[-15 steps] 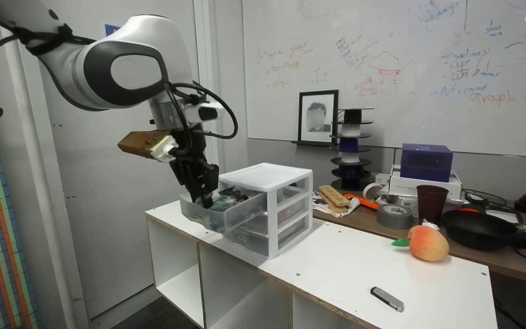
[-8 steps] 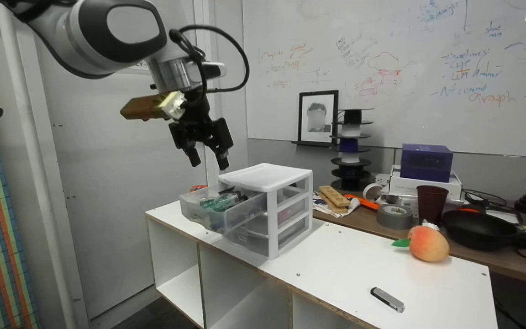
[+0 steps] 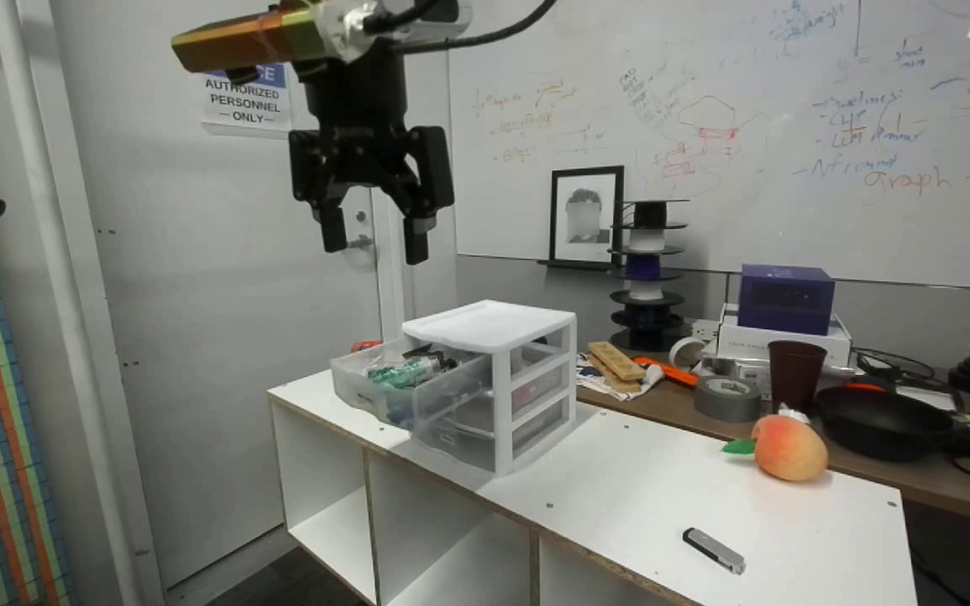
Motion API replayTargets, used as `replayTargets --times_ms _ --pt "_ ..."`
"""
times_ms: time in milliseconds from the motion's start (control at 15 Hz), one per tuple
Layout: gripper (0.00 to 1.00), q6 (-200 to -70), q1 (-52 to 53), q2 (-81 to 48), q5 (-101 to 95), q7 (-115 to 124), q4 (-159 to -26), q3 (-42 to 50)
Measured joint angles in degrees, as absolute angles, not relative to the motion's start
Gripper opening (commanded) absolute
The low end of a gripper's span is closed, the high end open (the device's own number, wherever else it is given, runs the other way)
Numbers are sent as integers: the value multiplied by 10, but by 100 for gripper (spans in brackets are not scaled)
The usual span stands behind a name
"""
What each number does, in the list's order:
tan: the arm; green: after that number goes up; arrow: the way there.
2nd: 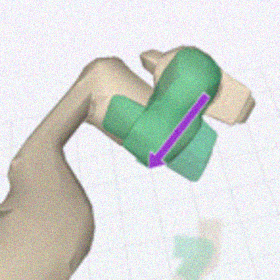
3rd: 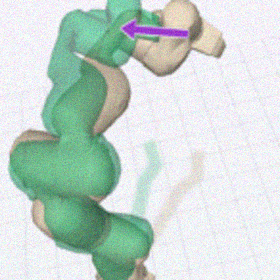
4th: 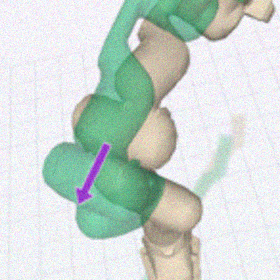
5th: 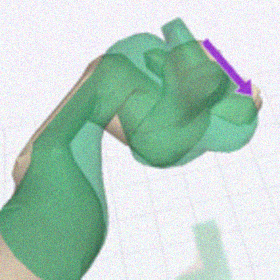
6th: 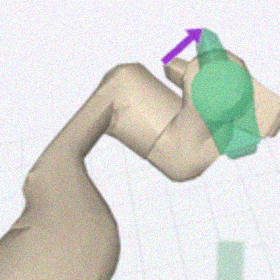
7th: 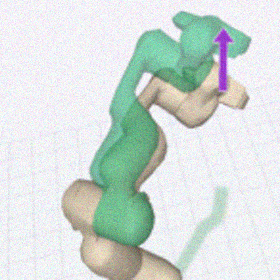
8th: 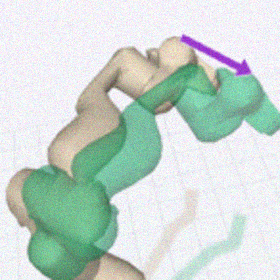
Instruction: Pick up two objects from the table, put them in the open drawer and close it
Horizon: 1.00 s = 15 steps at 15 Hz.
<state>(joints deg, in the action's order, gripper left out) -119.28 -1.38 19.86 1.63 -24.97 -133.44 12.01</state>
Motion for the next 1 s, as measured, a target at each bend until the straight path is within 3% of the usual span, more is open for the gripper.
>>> replayTargets --times_ms 267,1000 --pt "100 -1167 -34 155 16 -298 -1287 157" --pt "100 -1169 -36 122 15 -323 -1268 154"
